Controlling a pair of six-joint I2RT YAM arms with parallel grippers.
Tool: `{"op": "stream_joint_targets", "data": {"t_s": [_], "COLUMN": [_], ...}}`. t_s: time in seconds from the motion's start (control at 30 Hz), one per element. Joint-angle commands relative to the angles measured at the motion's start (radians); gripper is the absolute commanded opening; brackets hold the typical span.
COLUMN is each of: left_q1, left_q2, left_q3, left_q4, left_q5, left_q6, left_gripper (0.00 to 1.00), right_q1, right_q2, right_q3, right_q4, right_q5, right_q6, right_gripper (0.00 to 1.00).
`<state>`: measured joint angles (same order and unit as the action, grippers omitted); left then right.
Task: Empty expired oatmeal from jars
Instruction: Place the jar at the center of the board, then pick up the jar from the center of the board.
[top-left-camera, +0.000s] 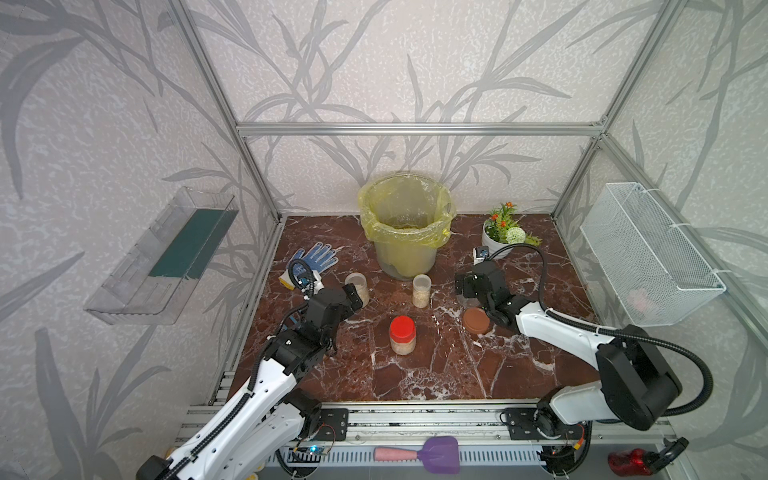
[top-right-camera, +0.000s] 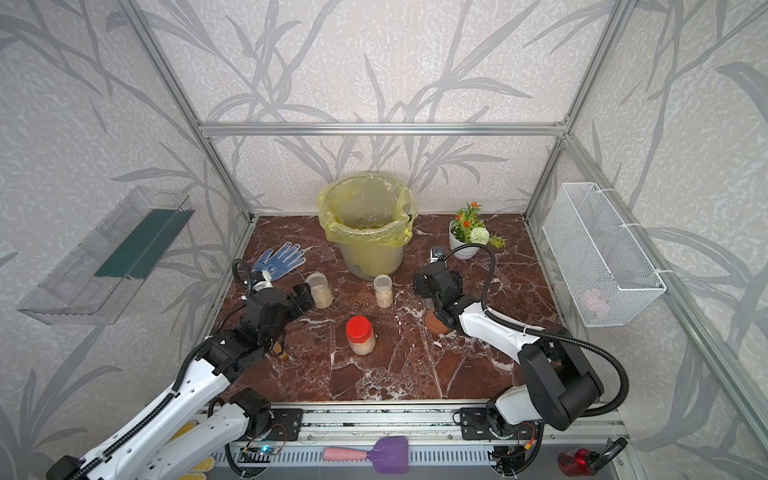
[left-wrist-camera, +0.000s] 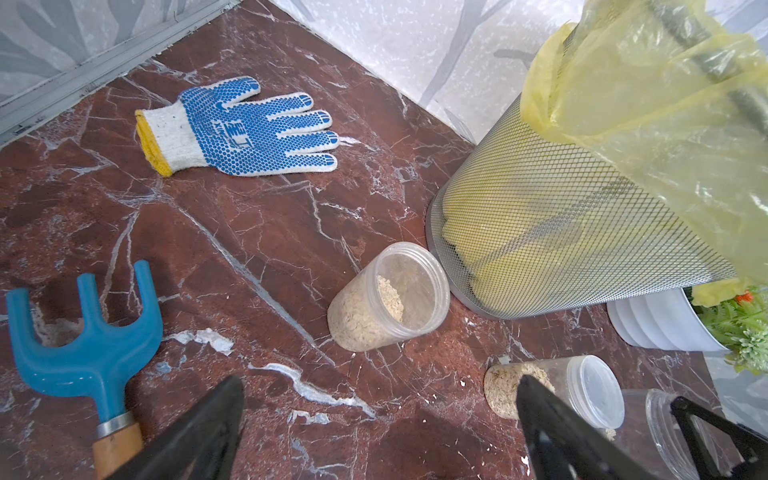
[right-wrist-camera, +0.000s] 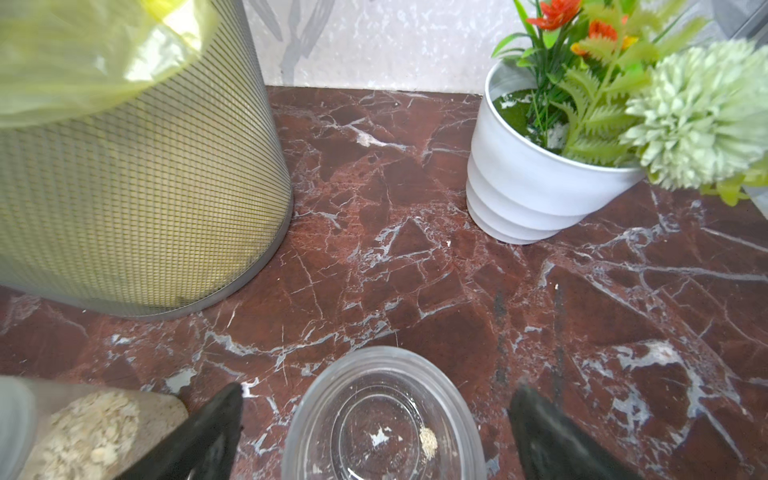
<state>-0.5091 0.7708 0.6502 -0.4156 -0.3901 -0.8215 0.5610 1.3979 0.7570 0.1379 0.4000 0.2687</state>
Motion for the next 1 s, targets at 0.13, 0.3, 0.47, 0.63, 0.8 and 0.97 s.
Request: {"op": "stream_joint_targets", "data": {"t_s": [0.13,0.3,0.47,0.63,0.8,0.97], "left_q1": [0.003,0.004,0.004,0.004,0.003,0.004], "left_q2": [-0.052,-0.125,-0.175,-0.201,-0.217,-0.226], "left_q3": [0.0,-0.028,-0.052,-0.061,-0.078,-0.095], "left_q4": [-0.108,-0.129,-0.148,-0.18,-0.179,-0.19], "left_q5": [-0.018,-0.009,0.021,0.04,0.062,0.083], "left_q6": [0.012,0.004,-0.013,-0.034,-0.049,-0.066], "left_gripper": [0.99,0.99,0.99,0.99,0.99,0.99], "right_q1": [0.045,0.1,0.174,0.255,0.354,0.451], "right_q2": [-0.18,-0.317,-0.411,-0.445,-0.41,-0.299], "right_q3": [0.075,0.044,0.003,-0.039,-0.041,-0.006], "right_q4": [-0.189,-0.28,-0.343,-0.35,-0.337,-0.33], "right_q5": [-0.177,-0.337,-0.425,-0.516,-0.562,-0.527], "right_q6": [-0.091,-0.092,-0.06,-0.031,-0.04,-0.082], "right_gripper": [0.99,0.99,0.99,0.97,0.94,0.96]}}
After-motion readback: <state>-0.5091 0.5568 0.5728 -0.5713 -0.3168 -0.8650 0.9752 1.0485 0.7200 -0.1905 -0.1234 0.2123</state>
